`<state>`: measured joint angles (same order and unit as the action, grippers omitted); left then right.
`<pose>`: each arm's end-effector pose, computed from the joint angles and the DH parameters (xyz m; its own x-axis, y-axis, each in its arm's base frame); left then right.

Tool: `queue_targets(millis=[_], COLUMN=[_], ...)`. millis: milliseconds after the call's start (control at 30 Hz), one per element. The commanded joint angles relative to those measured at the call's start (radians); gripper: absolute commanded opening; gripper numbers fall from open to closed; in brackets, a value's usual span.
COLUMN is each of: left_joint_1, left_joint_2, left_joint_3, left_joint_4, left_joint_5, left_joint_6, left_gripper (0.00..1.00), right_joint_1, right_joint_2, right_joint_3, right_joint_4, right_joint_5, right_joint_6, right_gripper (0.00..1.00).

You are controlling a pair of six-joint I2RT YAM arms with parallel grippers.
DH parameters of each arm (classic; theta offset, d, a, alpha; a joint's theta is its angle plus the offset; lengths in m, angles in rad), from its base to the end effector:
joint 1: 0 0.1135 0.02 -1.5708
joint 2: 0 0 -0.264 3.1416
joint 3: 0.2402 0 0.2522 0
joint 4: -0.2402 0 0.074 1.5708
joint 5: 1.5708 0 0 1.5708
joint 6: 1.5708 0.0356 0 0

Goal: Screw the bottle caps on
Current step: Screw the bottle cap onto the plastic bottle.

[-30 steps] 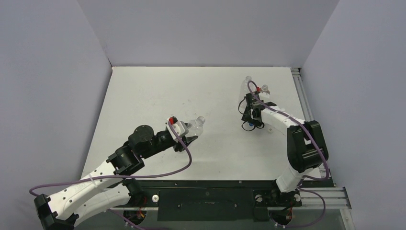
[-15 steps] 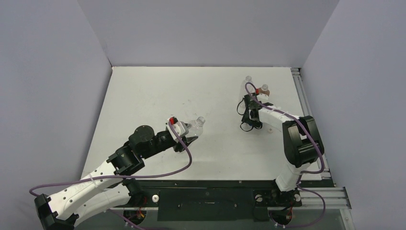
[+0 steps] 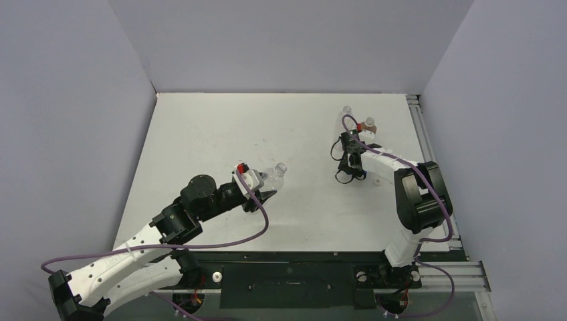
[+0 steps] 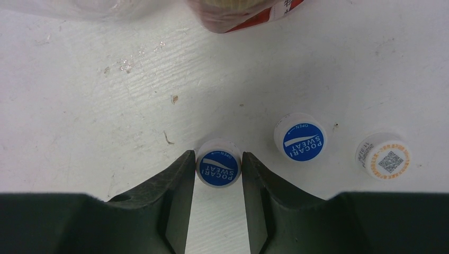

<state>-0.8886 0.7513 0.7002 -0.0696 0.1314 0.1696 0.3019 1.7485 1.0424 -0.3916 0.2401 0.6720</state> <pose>0.1119 -0.1452 0.3280 0.0689 0.1806 -0.9811 0.8521 0.5008 0.1520 0.3285 0.0934 0.1634 -0.7805 0.3903 -0.4884 0.3841 0.9157 0.1180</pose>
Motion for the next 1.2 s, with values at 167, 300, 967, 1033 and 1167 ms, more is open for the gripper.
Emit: queue_targets(millis=[167, 300, 967, 1033, 1167], left_joint_1=[0.004, 0.004, -0.002, -0.003, -0.004], left_joint_2=[0.001, 0.004, 0.059, 0.063, 0.06], left_joint_3=[0.002, 0.001, 0.015, 0.023, 0.03], left_joint_4=[0.05, 0.052, 0.029, 0.016, -0.012], left_joint_5=[0.011, 0.011, 0.048, 0.053, 0.084], left_joint_6=[-0.003, -0.004, 0.091, 0.114, 0.136], left_gripper=[0.36, 0.36, 0.36, 0.36, 0.36], right_joint_1=[0.009, 0.01, 0.115, 0.139, 0.155], right_joint_2=[-0.022, -0.031, -0.399, -0.449, -0.539], right_joint_3=[-0.033, -0.036, 0.177, 0.211, 0.256], right_joint_4=[0.038, 0.036, -0.306, -0.335, -0.343], right_joint_5=[0.023, 0.025, -0.156, -0.232, -0.445], right_joint_6=[0.016, 0.016, -0.092, -0.108, -0.119], right_gripper=[0.36, 0.32, 0.13, 0.13, 0.15])
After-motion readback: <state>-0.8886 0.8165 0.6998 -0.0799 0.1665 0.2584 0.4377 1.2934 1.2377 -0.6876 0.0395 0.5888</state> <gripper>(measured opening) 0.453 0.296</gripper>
